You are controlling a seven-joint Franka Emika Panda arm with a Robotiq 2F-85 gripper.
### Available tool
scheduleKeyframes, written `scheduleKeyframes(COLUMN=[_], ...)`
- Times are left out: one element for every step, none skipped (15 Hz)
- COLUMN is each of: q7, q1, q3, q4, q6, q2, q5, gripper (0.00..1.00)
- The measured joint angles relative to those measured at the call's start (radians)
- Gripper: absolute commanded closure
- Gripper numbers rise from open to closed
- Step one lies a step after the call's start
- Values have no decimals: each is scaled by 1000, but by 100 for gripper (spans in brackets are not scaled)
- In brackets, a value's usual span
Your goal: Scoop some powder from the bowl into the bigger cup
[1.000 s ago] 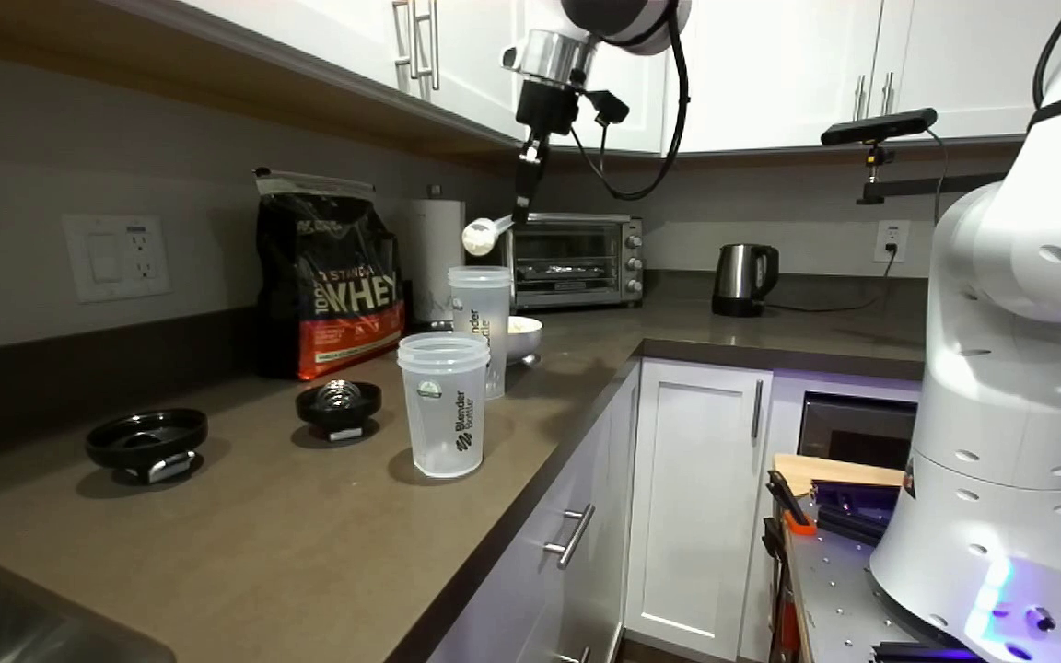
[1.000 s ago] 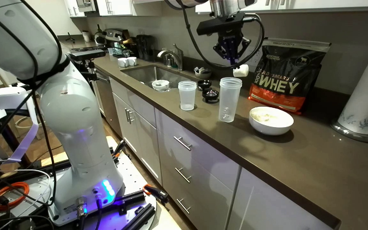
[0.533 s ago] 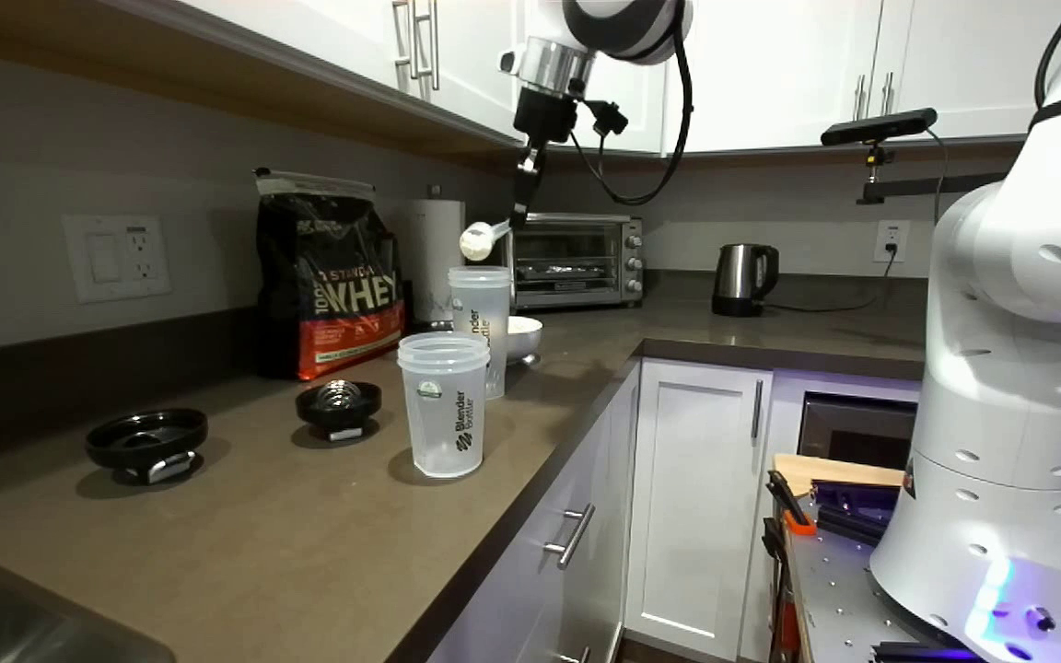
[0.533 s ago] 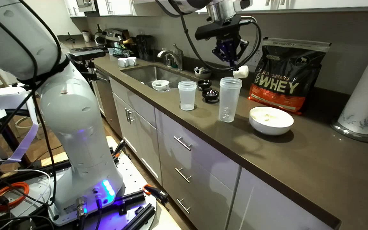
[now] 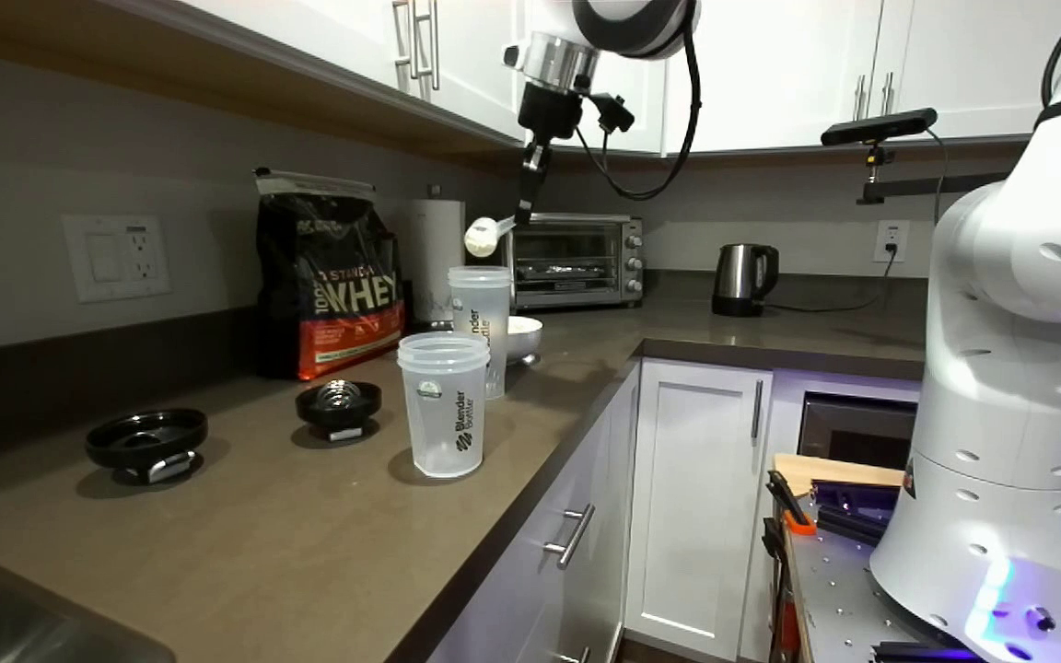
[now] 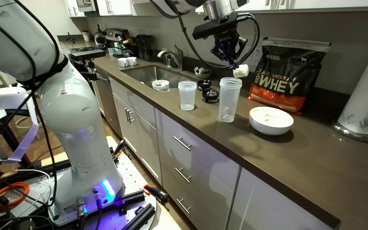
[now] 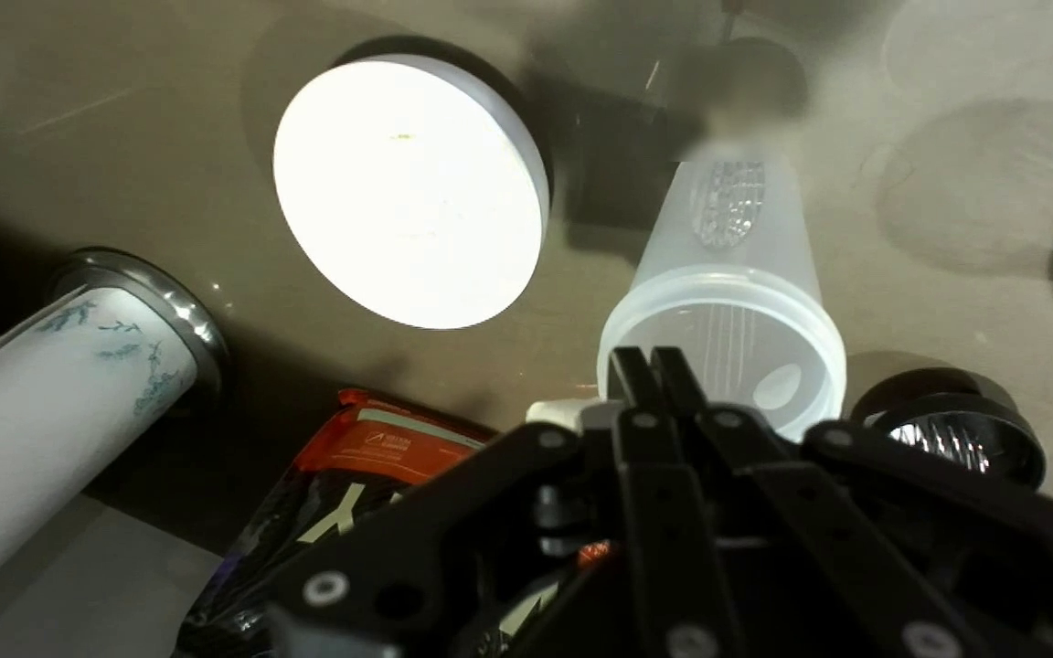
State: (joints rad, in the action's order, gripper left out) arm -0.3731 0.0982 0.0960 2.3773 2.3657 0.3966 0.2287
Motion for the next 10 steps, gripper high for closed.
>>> scheduleKeyframes(q7=[4, 7, 10, 12, 14, 16, 18, 21, 25, 28], q1=[0, 0, 0, 0, 0, 0, 0, 0, 0, 0], q3=[-3, -5, -8, -10, -12, -13, -14, -16, -18, -20], q4=[6, 14, 22, 29, 36, 43, 50, 55, 60, 65], q6=[0, 0, 0, 0, 0, 0, 0, 0, 1, 3], q2=[9, 19, 28, 37, 46, 53, 60, 65, 68, 71], q5=[3, 7, 12, 16, 18, 19, 20, 21, 23, 24], gripper=[99, 99, 99, 99, 99, 99, 99, 99, 99, 99])
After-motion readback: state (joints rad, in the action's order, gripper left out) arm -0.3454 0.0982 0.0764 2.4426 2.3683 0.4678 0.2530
